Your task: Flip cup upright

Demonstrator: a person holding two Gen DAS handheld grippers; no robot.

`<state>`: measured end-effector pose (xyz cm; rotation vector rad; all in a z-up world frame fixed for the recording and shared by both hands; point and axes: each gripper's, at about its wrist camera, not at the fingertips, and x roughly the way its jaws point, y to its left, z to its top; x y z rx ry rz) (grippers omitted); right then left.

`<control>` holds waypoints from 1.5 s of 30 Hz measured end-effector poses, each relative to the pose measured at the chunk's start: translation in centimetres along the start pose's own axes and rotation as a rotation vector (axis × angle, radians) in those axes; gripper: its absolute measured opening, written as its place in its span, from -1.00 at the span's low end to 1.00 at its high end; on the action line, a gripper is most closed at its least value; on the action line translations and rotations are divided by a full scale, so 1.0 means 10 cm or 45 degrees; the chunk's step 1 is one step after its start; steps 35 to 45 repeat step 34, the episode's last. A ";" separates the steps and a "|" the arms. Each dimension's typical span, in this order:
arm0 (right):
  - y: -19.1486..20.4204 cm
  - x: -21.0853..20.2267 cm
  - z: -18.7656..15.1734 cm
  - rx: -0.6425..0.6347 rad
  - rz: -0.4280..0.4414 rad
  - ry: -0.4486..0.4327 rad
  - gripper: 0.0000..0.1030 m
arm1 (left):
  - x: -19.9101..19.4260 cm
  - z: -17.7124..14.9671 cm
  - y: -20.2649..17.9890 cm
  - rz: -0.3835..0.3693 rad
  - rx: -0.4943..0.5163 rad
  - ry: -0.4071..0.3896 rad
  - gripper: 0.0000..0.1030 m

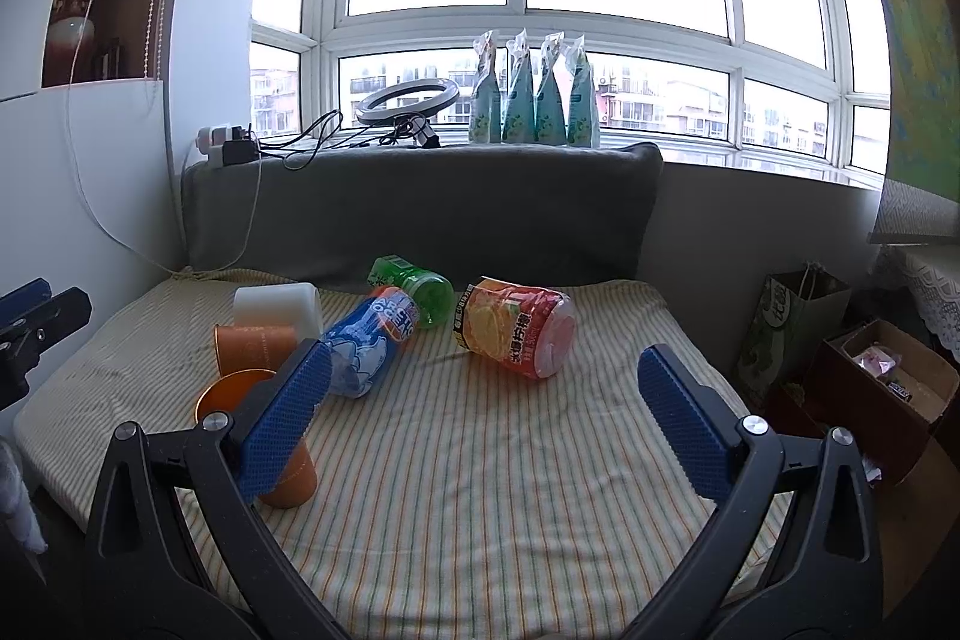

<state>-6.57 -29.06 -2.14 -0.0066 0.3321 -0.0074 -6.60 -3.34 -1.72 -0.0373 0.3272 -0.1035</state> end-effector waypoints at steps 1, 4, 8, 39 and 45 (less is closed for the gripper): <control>0.00 0.01 0.00 0.002 -0.001 -0.001 1.00 | 0.00 0.00 0.00 0.000 0.000 -0.001 0.63; 0.00 0.01 0.00 0.000 0.001 0.001 1.00 | 0.00 0.00 0.00 0.000 -0.001 -0.002 0.63; 0.00 0.01 0.00 -0.003 0.001 0.000 1.00 | 0.00 0.00 0.00 -0.001 0.003 -0.003 0.63; 0.01 0.02 -0.01 -0.001 0.004 0.005 1.00 | 0.00 0.02 0.00 0.000 0.024 -0.016 0.63; 0.01 0.02 -0.01 -0.001 0.004 0.005 1.00 | 0.00 0.02 0.00 0.000 0.024 -0.016 0.63</control>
